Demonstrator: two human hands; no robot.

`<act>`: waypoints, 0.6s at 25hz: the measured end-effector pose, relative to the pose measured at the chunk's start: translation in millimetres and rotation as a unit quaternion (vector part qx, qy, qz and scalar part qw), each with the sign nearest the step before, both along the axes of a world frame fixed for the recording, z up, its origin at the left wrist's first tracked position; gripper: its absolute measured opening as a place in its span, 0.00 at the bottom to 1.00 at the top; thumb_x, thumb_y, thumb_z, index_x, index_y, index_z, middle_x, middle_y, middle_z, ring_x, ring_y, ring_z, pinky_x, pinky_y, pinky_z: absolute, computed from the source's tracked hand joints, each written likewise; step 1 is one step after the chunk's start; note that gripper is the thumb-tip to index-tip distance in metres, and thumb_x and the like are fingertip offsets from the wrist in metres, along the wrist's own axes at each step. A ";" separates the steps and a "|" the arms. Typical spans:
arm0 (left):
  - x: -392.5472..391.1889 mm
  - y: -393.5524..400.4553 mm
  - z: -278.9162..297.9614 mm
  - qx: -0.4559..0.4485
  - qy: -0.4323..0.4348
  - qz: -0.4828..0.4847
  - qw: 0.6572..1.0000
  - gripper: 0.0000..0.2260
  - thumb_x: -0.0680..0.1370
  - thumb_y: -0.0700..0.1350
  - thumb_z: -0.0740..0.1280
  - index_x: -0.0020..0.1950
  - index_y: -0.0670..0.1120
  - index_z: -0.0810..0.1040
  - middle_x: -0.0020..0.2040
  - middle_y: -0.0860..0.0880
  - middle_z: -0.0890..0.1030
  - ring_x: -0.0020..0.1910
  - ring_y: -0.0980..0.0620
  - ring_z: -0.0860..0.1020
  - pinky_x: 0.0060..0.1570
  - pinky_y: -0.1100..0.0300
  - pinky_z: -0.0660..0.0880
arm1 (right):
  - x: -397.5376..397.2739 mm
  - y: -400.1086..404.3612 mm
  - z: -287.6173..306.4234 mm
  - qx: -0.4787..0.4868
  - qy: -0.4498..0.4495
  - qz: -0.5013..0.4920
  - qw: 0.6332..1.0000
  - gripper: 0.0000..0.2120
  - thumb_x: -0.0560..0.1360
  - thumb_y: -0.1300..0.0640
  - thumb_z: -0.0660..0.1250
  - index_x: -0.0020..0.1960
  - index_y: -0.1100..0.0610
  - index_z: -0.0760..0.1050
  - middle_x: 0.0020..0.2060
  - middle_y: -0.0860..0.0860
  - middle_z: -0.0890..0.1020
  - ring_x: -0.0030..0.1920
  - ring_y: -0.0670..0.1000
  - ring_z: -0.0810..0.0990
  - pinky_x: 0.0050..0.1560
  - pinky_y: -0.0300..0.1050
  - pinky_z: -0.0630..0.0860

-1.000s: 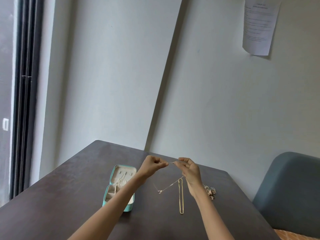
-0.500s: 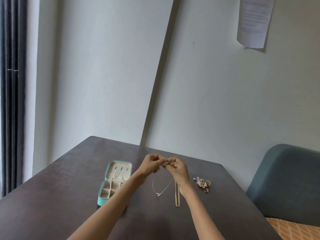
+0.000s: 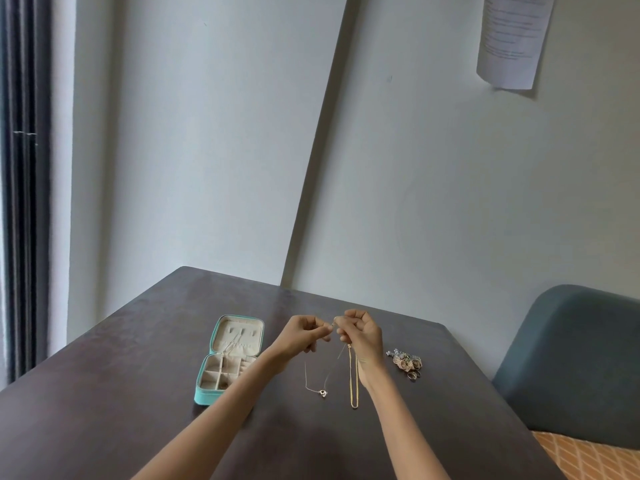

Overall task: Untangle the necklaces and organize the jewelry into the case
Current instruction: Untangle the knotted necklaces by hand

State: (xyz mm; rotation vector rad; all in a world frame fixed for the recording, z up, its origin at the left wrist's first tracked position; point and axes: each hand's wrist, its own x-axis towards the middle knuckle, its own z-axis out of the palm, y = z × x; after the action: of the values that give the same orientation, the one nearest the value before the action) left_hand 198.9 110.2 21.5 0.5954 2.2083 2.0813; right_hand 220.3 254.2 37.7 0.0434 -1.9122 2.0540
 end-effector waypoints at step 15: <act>0.8 -6.4 -3.4 0.044 -0.028 0.000 0.999 0.02 0.75 0.42 0.70 0.43 0.46 0.81 0.35 0.50 0.79 0.24 0.56 0.74 0.27 0.67 0.66 | 1.1 2.6 -6.0 0.025 0.006 0.026 0.999 0.07 0.72 0.68 0.68 0.46 0.59 0.73 0.29 0.51 0.77 0.29 0.45 0.71 0.30 0.35 0.68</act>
State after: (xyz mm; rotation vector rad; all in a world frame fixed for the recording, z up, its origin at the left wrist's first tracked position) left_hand 199.7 103.8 18.1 0.5362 2.0978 2.1768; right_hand 221.5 256.9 31.8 0.1173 -1.9742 2.0337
